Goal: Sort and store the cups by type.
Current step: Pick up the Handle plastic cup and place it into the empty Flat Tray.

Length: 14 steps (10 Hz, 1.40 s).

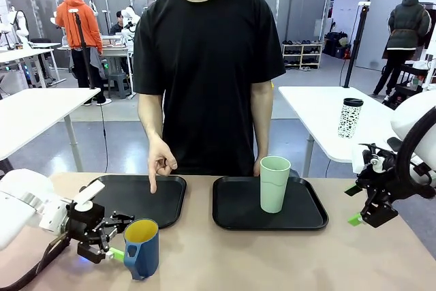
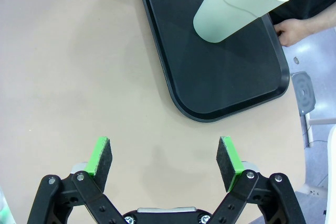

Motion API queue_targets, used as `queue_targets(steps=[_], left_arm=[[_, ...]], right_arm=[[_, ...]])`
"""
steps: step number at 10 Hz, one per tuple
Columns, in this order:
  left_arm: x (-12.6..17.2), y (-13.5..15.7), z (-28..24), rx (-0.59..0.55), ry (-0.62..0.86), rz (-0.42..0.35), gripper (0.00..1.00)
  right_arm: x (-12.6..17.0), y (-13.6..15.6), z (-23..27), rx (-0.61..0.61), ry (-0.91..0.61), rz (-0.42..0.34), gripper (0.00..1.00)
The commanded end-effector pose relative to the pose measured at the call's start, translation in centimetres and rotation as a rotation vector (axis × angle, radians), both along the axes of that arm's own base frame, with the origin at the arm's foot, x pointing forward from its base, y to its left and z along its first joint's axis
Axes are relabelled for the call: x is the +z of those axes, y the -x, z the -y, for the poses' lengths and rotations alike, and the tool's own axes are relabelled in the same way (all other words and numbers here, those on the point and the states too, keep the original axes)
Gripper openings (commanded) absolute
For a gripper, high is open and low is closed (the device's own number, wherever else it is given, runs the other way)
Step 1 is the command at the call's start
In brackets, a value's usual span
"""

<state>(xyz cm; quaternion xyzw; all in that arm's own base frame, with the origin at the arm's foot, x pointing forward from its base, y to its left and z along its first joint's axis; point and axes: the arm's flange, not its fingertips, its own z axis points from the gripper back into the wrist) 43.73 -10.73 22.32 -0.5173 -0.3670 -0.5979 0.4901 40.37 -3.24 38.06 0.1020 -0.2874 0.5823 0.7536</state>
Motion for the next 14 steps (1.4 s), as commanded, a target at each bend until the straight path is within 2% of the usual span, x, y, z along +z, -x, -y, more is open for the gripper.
queue_targets(steps=[1,11,14], left_arm=[[-0.7,-0.6,0.7,-0.023,0.029,0.017,1.0],[-2.6,-0.1,3.9,-0.077,0.124,0.036,1.0],[-3.2,0.0,4.4,-0.094,0.141,0.016,1.0]], right_arm=[[-0.1,0.0,-0.1,-0.004,0.01,0.007,1.0],[-0.1,0.0,-0.1,-0.004,0.01,0.007,1.0],[-0.1,0.0,-0.1,-0.004,0.01,0.007,1.0]])
